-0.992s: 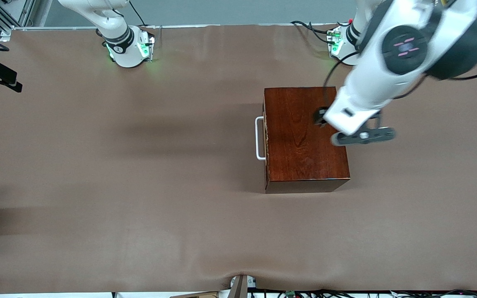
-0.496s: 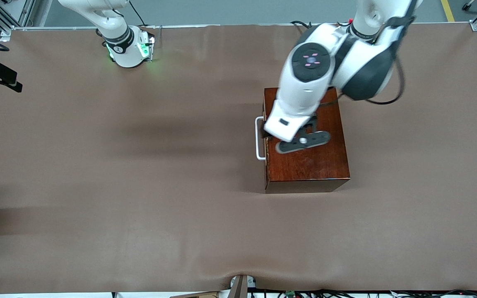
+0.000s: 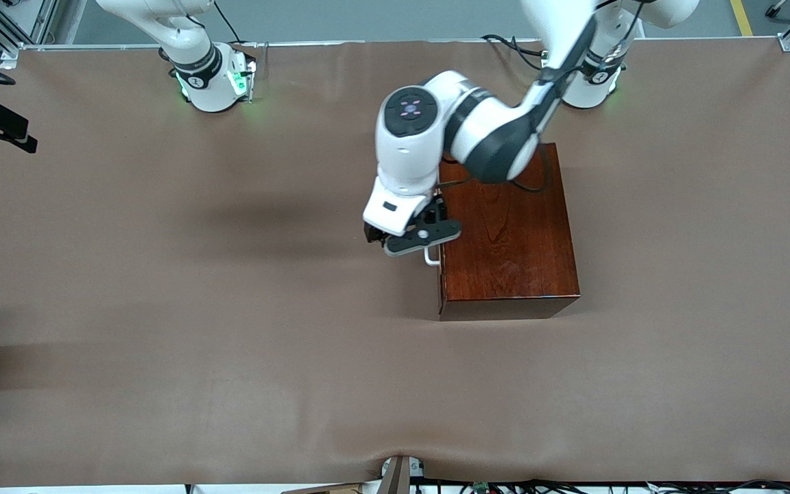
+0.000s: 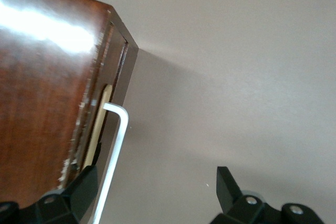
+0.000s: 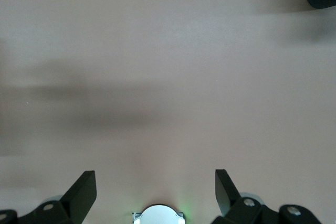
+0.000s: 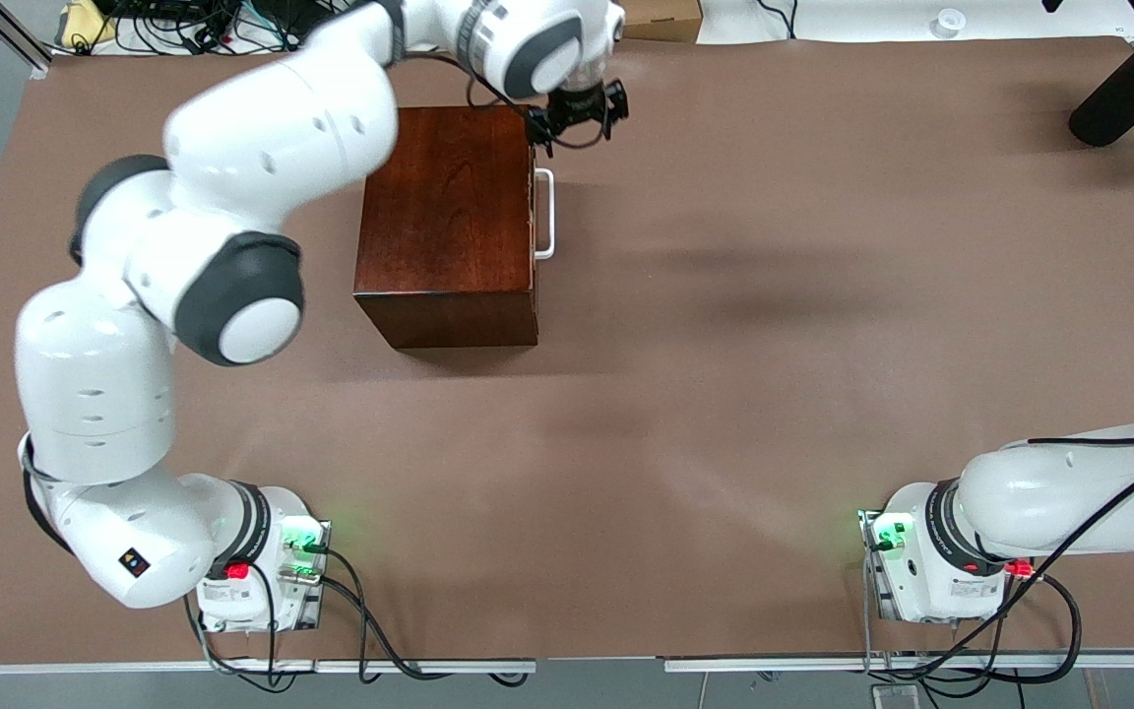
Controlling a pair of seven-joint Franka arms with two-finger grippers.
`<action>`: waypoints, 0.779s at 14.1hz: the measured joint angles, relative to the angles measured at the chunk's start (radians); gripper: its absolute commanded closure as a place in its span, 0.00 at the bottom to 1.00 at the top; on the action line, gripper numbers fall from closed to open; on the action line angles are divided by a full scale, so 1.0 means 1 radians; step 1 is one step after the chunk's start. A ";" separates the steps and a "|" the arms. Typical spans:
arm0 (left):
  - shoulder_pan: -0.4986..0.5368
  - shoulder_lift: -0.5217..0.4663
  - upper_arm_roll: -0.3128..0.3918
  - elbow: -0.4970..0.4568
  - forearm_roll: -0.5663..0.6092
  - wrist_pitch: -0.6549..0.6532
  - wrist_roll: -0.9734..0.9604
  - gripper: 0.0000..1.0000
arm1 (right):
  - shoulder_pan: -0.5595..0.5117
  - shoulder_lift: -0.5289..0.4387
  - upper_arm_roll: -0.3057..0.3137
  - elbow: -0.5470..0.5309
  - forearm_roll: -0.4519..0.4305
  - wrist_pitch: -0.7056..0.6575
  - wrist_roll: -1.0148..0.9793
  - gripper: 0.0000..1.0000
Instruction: Open drawer, take yellow block, close drawer
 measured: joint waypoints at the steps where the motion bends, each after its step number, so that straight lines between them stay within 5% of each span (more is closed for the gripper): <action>1: -0.043 0.020 0.039 0.002 0.003 0.013 -0.001 0.00 | 0.000 0.000 0.000 0.000 0.000 0.000 0.000 0.00; 4: -0.113 0.066 0.091 0.010 0.016 0.035 -0.002 0.00 | 0.000 0.000 0.000 0.000 0.000 0.000 0.000 0.00; 11: -0.135 0.097 0.091 0.012 0.094 -0.032 -0.001 0.00 | 0.000 0.000 0.000 0.000 0.000 0.000 0.000 0.00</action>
